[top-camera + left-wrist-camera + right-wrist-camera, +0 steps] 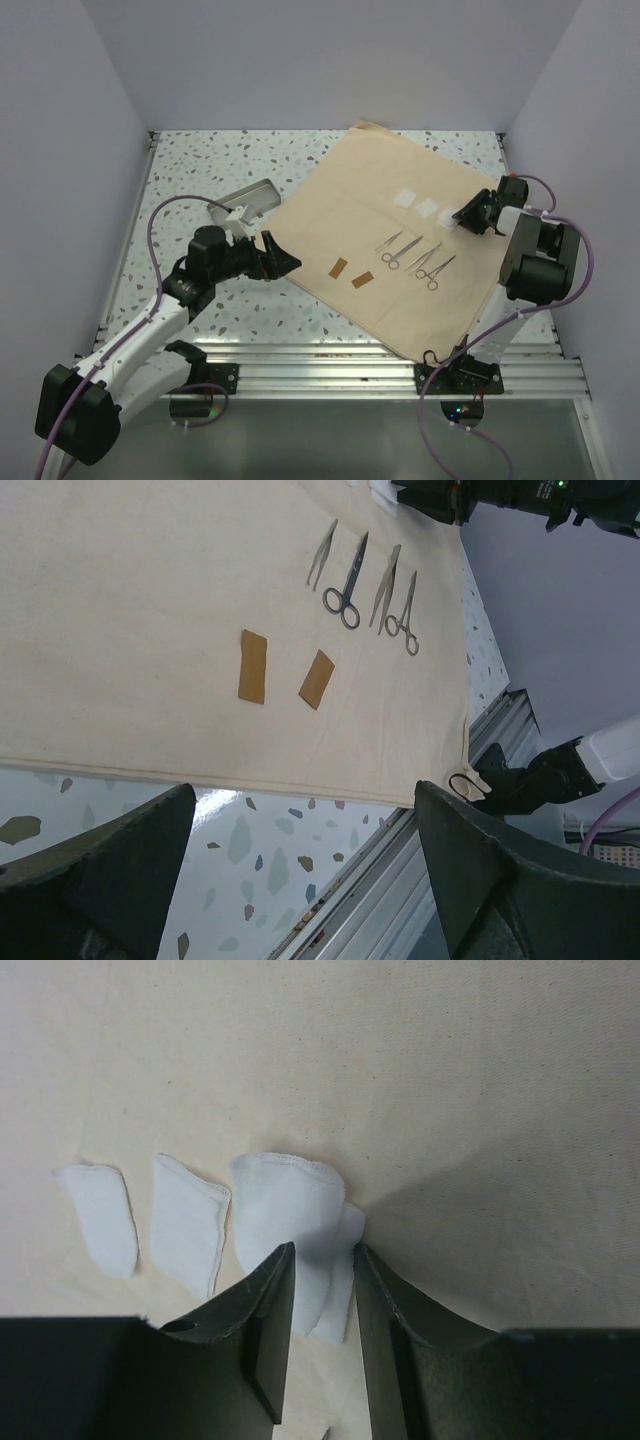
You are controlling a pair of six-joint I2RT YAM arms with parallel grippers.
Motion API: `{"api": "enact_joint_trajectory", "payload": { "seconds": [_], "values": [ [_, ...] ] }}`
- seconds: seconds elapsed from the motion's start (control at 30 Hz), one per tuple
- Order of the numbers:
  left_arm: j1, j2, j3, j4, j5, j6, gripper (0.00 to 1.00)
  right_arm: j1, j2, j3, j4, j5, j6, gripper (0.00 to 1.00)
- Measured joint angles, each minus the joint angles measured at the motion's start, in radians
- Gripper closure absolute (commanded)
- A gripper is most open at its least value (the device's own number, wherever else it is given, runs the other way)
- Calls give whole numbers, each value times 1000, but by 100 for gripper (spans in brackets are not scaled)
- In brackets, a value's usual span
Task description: Prepare the surgical pack
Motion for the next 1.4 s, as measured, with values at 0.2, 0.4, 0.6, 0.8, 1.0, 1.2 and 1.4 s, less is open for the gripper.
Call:
{"api": "enact_joint_trajectory", "payload": {
  "seconds": [0.2,0.4,0.6,0.8,1.0,1.2,1.4],
  "values": [
    [0,3,0,0,0,0,6,-2,17,11,11,0,14,76],
    [0,29,0,0,3,0,5,-3,33,21,23,0,15,91],
    [0,66,15,-5,18,1,5,10,31,21,21,2,9,100],
    [0,90,55,-10,50,2,2,112,-118,-55,-30,26,5,100],
    [0,48,69,19,121,-11,0,276,-474,-132,-126,30,-16,100],
    [-2,-49,3,195,225,-98,0,350,-788,-156,-251,-49,-71,100],
    [-19,-127,-76,380,283,-178,0,426,-933,-173,-312,-291,-118,100]
  ]
}}
